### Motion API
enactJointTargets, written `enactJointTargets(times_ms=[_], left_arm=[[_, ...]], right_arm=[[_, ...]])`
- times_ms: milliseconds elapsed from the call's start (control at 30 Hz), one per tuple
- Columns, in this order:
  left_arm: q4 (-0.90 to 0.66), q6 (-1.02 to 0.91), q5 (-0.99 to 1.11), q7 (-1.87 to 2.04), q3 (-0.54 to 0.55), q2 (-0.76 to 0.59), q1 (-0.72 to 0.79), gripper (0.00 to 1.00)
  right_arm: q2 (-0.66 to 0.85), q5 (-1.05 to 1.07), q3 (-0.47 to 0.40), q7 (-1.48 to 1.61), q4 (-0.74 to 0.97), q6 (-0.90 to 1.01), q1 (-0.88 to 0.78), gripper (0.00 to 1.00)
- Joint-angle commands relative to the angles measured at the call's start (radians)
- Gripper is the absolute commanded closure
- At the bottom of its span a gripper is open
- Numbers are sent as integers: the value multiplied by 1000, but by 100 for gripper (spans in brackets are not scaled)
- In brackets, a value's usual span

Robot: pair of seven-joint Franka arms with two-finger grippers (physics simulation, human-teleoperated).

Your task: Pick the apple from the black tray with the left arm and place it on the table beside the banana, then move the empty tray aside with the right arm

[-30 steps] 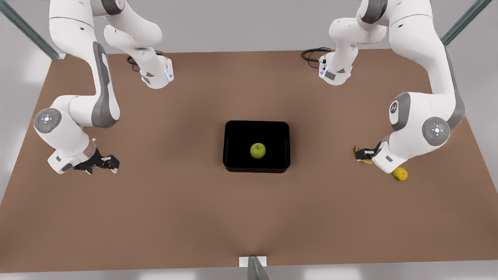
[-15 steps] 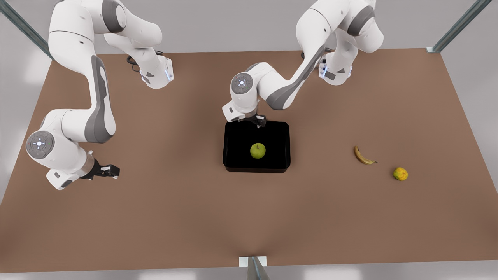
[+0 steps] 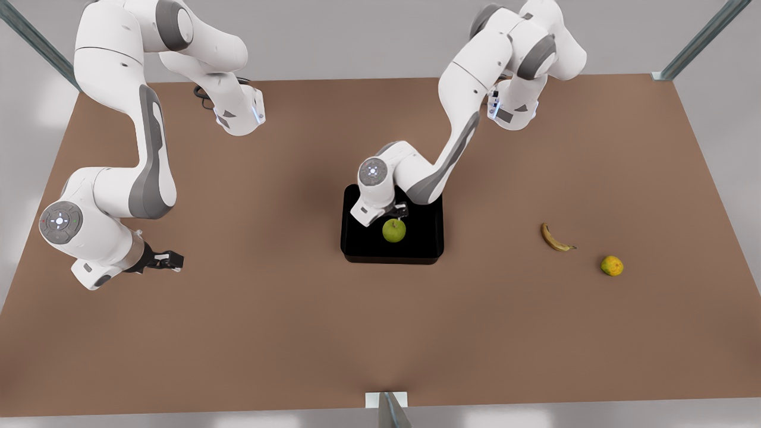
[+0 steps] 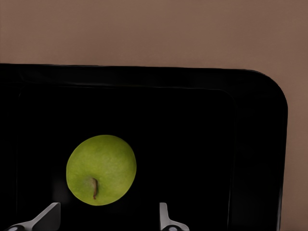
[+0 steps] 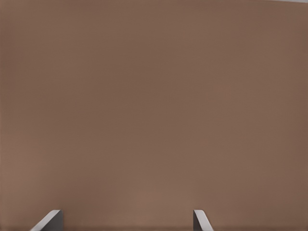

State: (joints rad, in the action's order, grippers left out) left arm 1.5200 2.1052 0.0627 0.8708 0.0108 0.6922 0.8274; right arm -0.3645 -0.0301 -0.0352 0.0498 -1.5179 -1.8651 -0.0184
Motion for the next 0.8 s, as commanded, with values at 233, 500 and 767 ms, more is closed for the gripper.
enactJointTargets(times_ms=[233,500,767], left_arm=[[104,185,31,94,0,-13,-40,0],[103,279,26,149,0,9,-47,0],[143,294,74,149,0,27,-31,0]], right_arm=[[1,-1,1,1,1,1,0,0],[1,-1,1,2,1,1,0,0],[1,-1,1,5,-1,1,0,0]])
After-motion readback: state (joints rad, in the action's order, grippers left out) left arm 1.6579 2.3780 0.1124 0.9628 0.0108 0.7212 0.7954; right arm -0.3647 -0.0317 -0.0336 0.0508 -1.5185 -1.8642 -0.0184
